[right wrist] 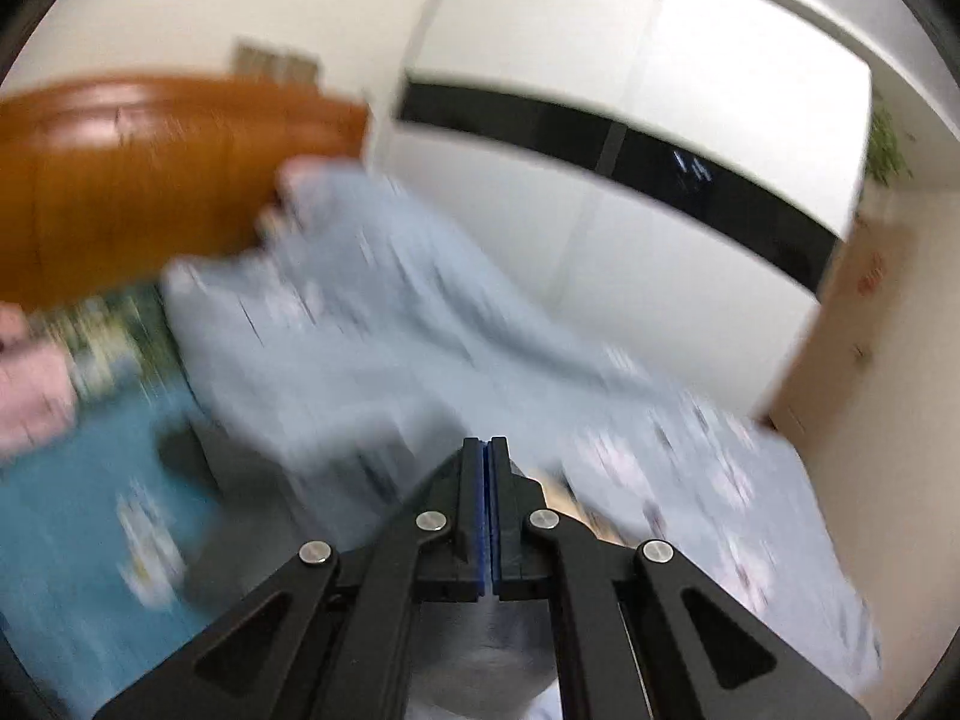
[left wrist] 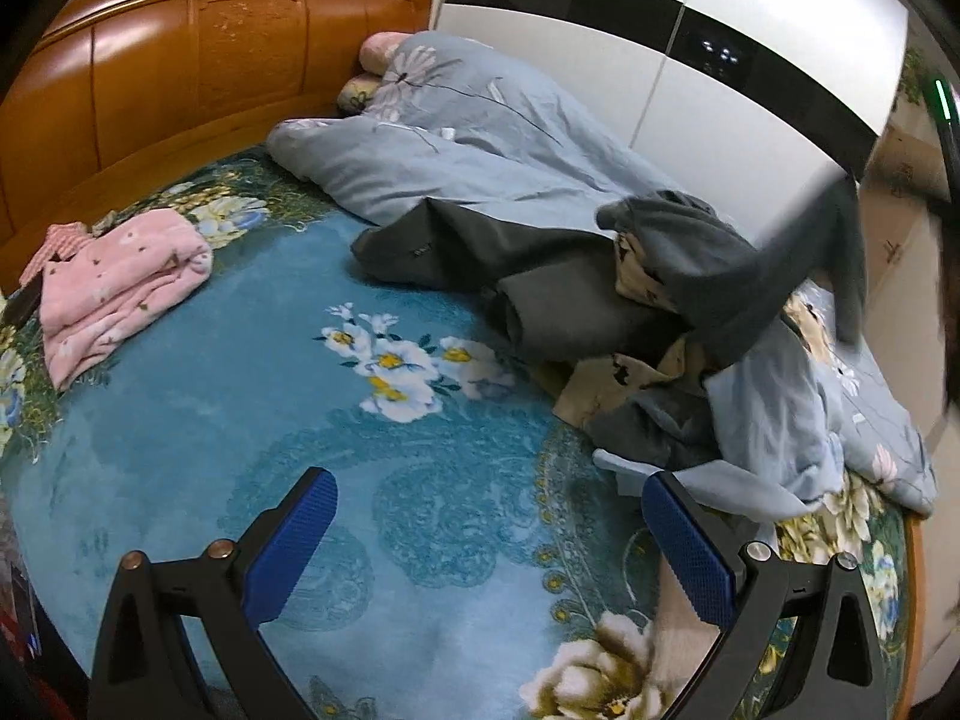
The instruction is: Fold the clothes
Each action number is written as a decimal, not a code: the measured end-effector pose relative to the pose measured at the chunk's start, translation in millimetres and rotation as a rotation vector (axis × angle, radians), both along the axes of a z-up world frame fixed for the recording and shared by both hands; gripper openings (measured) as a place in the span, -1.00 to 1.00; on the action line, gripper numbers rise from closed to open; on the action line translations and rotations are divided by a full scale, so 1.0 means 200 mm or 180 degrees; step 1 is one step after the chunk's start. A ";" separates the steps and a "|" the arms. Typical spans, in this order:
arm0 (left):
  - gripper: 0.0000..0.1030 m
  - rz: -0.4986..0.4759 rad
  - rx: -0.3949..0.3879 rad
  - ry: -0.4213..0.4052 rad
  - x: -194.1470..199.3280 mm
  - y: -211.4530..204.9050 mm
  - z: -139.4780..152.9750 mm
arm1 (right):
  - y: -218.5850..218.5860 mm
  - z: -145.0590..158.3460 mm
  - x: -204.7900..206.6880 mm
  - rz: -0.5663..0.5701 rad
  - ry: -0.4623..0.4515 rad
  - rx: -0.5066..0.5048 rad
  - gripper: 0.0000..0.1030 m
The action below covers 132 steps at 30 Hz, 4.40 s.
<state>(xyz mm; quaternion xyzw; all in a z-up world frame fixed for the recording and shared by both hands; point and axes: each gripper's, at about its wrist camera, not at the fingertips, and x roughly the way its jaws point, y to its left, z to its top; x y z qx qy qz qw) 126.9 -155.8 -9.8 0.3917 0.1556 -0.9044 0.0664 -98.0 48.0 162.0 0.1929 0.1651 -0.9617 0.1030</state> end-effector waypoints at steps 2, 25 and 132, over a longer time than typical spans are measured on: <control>1.00 0.0064 -0.0005 0.0005 0.01 -0.03 0.01 | -0.18 0.13 -0.09 0.0170 0.0147 -0.0083 -0.99; 1.00 0.0089 0.0136 -0.0153 -0.02 -0.03 -0.08 | 0.26 -0.74 0.03 0.0197 -0.1816 -0.0058 -0.02; -1.00 -0.0448 0.1617 -0.0873 -0.51 0.29 -0.48 | 0.87 -0.97 0.46 -0.0724 -0.2245 -0.0527 -1.00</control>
